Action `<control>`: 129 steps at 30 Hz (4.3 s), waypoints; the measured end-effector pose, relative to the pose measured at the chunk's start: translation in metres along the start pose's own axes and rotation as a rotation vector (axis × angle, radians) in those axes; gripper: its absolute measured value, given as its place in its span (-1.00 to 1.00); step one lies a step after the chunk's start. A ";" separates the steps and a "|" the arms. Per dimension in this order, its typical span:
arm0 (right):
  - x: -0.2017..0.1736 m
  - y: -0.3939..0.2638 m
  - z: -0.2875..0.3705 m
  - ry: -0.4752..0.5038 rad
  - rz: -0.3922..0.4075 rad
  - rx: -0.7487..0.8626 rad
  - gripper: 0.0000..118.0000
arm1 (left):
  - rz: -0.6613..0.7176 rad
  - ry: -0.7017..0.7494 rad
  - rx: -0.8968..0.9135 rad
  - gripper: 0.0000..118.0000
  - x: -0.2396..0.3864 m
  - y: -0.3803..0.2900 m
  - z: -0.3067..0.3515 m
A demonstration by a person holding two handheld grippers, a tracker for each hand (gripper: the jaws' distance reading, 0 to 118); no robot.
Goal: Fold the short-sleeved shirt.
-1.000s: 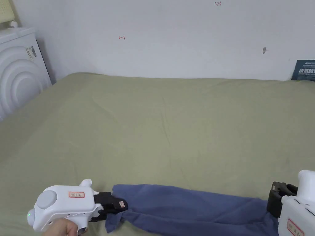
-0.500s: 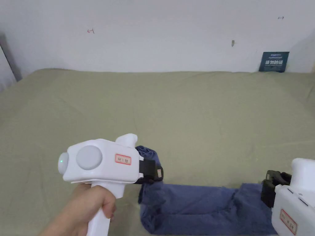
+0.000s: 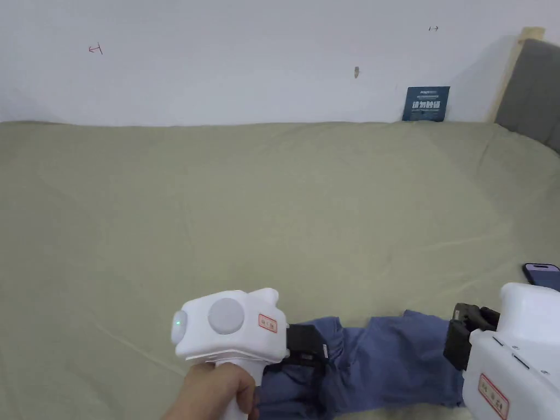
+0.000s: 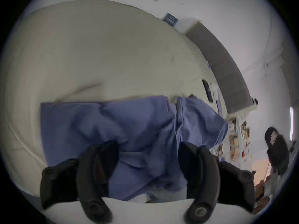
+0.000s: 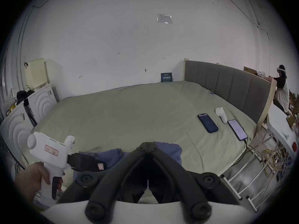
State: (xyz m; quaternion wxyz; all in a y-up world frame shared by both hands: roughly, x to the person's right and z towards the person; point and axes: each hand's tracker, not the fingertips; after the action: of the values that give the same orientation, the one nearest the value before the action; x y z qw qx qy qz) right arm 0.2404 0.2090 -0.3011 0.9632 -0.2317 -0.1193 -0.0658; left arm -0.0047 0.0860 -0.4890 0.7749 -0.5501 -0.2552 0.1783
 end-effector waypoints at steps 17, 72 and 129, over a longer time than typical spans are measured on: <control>-0.006 -0.002 0.017 0.036 0.008 0.022 -0.97 | -0.013 -0.126 0.039 -1.00 0.014 -0.046 -0.042; -0.076 0.001 -0.006 0.172 0.069 -0.061 -0.94 | 0.141 0.418 0.223 -0.81 -0.211 0.023 0.304; -0.136 -0.013 -0.141 1.059 -0.168 -0.345 -0.97 | 0.121 -0.001 0.416 -1.00 -0.192 -0.019 0.245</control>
State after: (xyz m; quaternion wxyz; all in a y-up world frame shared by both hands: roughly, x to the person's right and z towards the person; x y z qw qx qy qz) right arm 0.1357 0.1422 -0.4529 0.8313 -0.3109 0.3748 -0.2680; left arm -0.3040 0.1595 -0.4449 0.8595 -0.3924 -0.1800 0.2737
